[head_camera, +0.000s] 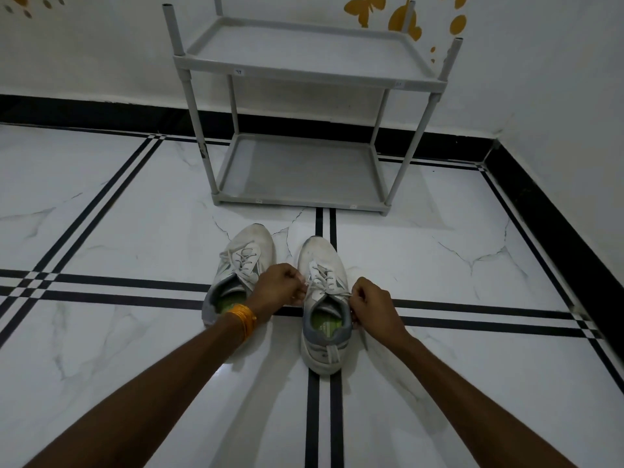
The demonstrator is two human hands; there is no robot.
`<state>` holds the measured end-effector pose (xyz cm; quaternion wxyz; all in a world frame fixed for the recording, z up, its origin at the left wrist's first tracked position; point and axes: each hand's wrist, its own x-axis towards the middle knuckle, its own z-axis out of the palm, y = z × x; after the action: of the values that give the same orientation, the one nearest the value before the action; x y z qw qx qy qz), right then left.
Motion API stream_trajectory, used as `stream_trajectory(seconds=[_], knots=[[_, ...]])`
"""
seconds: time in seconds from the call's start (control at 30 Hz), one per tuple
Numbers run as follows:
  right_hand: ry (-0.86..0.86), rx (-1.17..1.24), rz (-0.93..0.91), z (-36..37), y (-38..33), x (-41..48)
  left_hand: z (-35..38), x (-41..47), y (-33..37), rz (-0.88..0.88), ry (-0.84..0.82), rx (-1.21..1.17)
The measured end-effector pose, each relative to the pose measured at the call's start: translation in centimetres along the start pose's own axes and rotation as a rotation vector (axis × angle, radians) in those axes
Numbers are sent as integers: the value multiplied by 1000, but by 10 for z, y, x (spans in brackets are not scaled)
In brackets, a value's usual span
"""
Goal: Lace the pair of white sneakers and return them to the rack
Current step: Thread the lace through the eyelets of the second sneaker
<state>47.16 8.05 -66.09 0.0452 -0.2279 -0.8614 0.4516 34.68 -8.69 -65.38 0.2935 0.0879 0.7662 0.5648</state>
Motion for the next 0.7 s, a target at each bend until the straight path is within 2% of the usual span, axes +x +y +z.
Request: stream_trajectory(seconds=[0.13,0.23,0.37,0.43,0.47,0.53,0.6,0.7], knots=[[-33,-79,-56,-6,2,2,5,3,6,-145,104,-182],[-36,-267,-194,-7,8,3,2,8,-1,-117,170,-95],[-36,-349,-266,-6,7,2,6,10,-10,-39,296,72],[-90,-586,-339,-9,5,-1,6,12,-12,-25,362,142],[-79,-730,-392,-11,6,-2,8,12,-12,-23,391,163],[-1,-853,-456,-13,9,-4,13,11,-10,-35,435,183],[-28,-792,-417,-10,12,-5,17,8,-6,-64,475,196],[-36,-562,-320,-4,17,-3,19,6,-6,-82,515,192]])
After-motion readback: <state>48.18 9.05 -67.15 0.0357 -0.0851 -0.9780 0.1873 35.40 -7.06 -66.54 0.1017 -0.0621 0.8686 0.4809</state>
